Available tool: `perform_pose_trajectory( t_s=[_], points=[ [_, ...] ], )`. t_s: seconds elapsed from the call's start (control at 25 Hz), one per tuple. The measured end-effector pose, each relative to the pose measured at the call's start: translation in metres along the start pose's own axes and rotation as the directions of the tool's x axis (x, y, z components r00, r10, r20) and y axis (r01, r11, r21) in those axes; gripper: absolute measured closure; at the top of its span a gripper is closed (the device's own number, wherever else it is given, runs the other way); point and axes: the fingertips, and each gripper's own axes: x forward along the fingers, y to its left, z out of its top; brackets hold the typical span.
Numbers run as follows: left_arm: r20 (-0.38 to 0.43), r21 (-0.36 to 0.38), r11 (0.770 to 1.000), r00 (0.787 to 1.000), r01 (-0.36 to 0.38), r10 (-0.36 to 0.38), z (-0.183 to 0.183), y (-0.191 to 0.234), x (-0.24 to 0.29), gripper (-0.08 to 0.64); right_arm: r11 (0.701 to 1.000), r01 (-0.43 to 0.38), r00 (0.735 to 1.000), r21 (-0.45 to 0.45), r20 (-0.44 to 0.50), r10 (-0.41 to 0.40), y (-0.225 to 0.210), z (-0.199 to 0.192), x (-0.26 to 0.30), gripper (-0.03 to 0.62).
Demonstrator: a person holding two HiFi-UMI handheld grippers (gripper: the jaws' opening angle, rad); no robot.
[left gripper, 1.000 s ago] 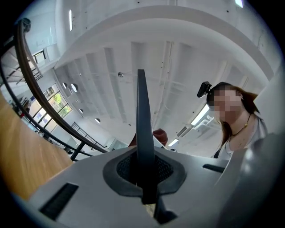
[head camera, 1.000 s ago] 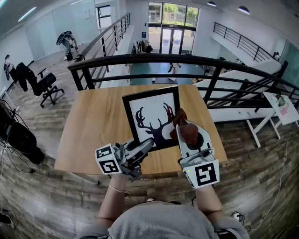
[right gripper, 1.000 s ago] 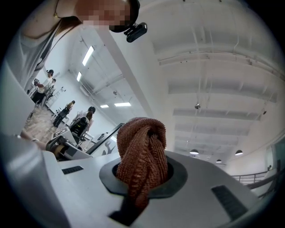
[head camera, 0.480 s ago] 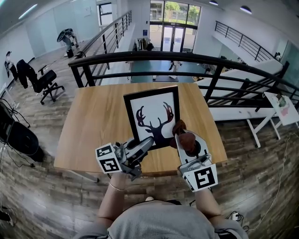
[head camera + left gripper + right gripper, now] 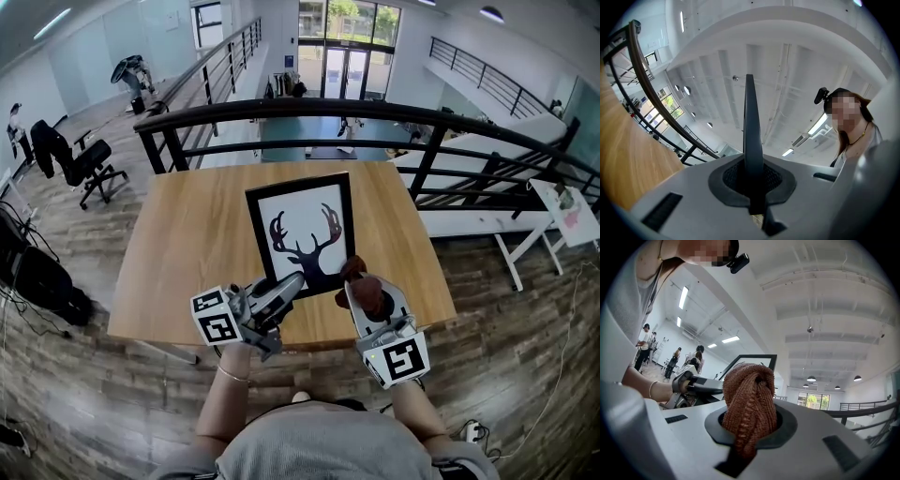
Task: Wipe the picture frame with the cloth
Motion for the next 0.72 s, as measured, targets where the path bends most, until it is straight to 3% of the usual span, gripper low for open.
perform_pose_trajectory(
  t_s=[0.48, 0.72],
  points=[
    [-0.051, -0.033, 0.998, 0.997, -0.062, 0.060, -0.015, 0.020, -0.009, 0.545, 0.998, -0.056, 0.995, 0.035, -0.080, 0.058, 0.012, -0.042, -0.010, 0.546],
    [-0.083, -0.157, 0.981, 0.991, -0.113, 0.101, -0.046, 0.044, -0.031, 0.545, 0.992, 0.021, 0.998, 0.124, -0.056, -0.014, -0.028, -0.043, -0.020, 0.546]
  ],
)
